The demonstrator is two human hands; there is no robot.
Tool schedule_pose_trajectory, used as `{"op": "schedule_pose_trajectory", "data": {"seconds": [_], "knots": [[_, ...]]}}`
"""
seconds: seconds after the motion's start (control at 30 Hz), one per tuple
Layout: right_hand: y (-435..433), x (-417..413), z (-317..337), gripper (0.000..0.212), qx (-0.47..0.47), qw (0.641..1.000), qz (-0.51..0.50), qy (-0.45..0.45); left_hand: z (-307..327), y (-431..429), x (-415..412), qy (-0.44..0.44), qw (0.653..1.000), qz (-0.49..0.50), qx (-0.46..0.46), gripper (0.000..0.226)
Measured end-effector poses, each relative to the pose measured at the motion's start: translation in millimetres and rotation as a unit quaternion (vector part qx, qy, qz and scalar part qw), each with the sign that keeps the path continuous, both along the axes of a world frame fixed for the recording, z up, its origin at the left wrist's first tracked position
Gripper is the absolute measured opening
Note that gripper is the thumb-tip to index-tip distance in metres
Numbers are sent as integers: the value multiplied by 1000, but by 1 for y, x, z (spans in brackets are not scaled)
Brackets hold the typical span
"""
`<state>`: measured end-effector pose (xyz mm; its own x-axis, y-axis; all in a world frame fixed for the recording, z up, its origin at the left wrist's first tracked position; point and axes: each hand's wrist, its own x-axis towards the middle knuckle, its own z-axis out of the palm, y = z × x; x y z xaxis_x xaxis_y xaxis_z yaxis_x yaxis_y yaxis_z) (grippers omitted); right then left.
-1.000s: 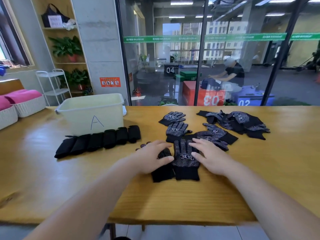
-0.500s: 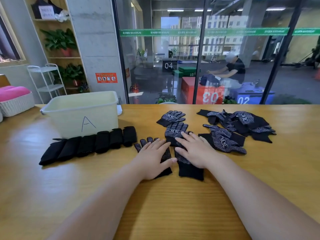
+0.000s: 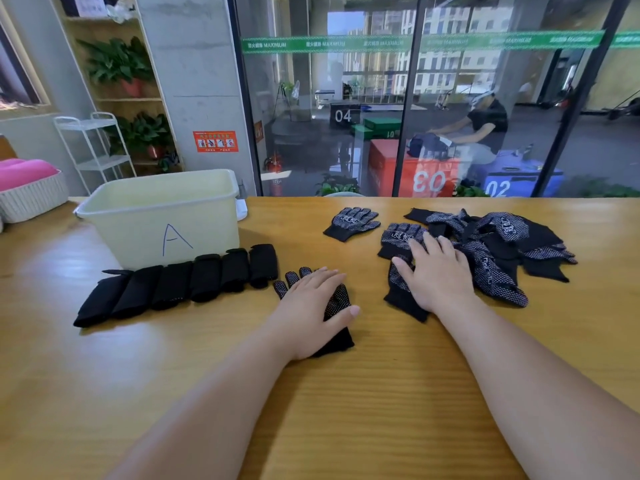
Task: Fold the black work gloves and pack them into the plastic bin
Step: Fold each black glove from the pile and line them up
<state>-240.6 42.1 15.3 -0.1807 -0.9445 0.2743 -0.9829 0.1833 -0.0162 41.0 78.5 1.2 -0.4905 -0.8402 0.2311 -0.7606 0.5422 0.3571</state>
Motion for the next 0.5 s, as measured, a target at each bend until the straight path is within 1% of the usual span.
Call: {"op": "schedule_pose_trajectory", "data": {"seconds": [0.07, 0.1, 0.17, 0.2, 0.27, 0.37, 0.43, 0.5], "knots": [[14, 9, 4, 60, -72, 997, -4, 38, 1, 0, 1, 24, 999, 23, -9, 73], [22, 12, 4, 53, -81, 996, 2, 32, 2, 0, 1, 30, 998, 41, -22, 68], [37, 17, 2, 48, -38, 999, 17, -5, 3, 2, 2, 22, 995, 78, -55, 57], [45, 17, -1, 49, -10, 1000, 27, -10, 3, 3, 2, 12, 994, 93, -64, 53], [63, 16, -4, 50, 9, 998, 60, -10, 2, 5, 1, -9, 993, 104, -62, 50], [91, 16, -2, 50, 19, 991, 125, -52, 2, 10, 4, -14, 995, 89, -46, 51], [107, 17, 1, 53, 36, 982, 171, -67, 4, 14, 6, -17, 997, 64, -32, 53], [118, 18, 4, 58, 47, 976, 197, -85, 6, 17, 8, -21, 999, 44, -24, 54]]}}
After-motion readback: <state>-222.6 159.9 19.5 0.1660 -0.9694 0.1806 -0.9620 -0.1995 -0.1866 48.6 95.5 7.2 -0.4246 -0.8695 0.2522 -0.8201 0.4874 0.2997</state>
